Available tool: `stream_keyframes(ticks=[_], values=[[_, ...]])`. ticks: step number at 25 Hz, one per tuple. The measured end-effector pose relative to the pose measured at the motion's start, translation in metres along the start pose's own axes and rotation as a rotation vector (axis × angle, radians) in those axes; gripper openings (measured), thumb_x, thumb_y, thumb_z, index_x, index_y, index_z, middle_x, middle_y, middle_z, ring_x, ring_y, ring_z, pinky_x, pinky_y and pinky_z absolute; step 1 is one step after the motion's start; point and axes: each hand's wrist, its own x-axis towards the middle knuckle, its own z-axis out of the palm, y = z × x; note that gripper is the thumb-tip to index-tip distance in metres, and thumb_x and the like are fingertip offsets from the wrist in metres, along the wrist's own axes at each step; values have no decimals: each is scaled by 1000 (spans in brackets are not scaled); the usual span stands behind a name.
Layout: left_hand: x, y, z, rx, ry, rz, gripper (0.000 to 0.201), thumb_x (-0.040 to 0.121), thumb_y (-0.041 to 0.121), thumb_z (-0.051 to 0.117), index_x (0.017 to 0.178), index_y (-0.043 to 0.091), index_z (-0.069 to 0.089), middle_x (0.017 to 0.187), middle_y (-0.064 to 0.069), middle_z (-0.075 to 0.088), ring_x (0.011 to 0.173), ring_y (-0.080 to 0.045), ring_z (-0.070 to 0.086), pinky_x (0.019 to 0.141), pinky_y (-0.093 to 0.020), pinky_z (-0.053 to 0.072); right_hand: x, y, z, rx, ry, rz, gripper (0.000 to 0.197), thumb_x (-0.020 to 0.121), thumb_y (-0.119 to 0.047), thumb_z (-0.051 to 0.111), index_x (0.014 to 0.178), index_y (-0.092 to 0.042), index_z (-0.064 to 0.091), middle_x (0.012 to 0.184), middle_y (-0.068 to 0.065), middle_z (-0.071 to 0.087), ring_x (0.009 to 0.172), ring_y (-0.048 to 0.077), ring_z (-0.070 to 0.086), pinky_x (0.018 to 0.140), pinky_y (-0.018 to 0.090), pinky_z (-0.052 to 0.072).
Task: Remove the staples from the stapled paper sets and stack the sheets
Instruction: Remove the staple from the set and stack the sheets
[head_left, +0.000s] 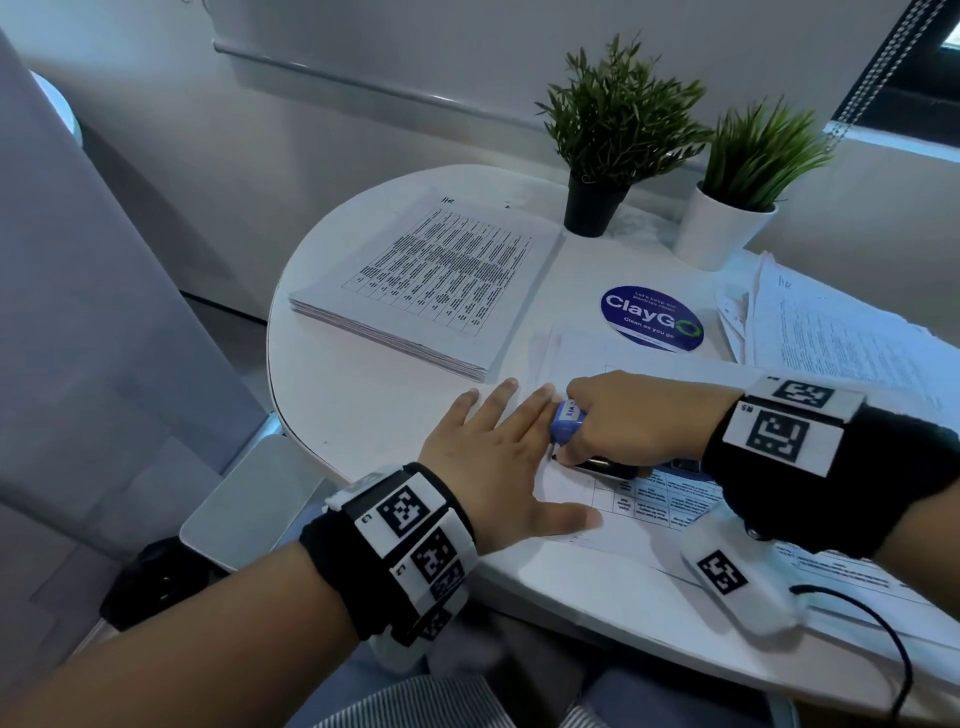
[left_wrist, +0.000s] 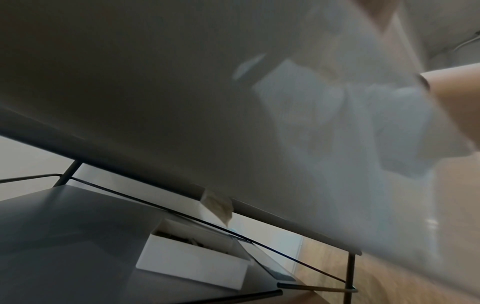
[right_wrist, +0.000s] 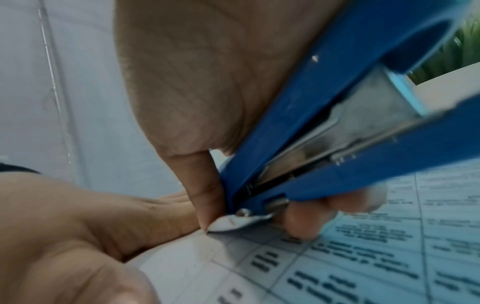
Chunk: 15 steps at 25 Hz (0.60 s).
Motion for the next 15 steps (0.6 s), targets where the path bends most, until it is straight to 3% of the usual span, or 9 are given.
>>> stream_keyframes(ticks=[3, 6, 9, 12, 15], values=[[0, 0, -1, 2, -5, -1, 111, 61, 89, -1, 152, 29, -13, 161, 12, -17, 148, -18, -17, 120, -46, -3, 1, -4, -3, 15, -41, 47, 37, 86, -38, 64, 100, -5, 61, 95, 13, 69, 69, 19, 53, 62, 30, 39], [0, 0, -1, 15, -3, 1, 113, 58, 89, -6, 153, 29, -12, 161, 12, -17, 149, -18, -16, 120, -45, -2, 1, -7, -6, 34, -63, 65, 32, 86, -36, 64, 99, -7, 60, 91, 6, 64, 70, 17, 53, 63, 28, 39], [0, 0, -1, 12, -19, 0, 111, 60, 89, -3, 153, 29, -11, 161, 12, -17, 148, -18, -17, 120, -46, -3, 1, -9, -8, 23, -97, 72, 24, 88, -33, 63, 90, -10, 57, 78, 1, 58, 63, 12, 49, 58, 25, 36], [0, 0, -4, 4, -42, -5, 107, 65, 89, 5, 153, 30, -11, 161, 12, -18, 148, -18, -18, 120, -46, -4, 4, -10, -10, 70, -130, 90, 26, 87, -29, 63, 70, -12, 55, 62, 2, 58, 55, 16, 52, 54, 27, 37], [-1, 1, -4, 9, -43, -4, 103, 70, 88, 10, 152, 31, -11, 160, 12, -18, 148, -18, -18, 120, -47, -3, 7, -11, -10, 155, -152, 100, 28, 88, -26, 62, 64, -12, 56, 60, 5, 60, 54, 21, 55, 53, 26, 41]])
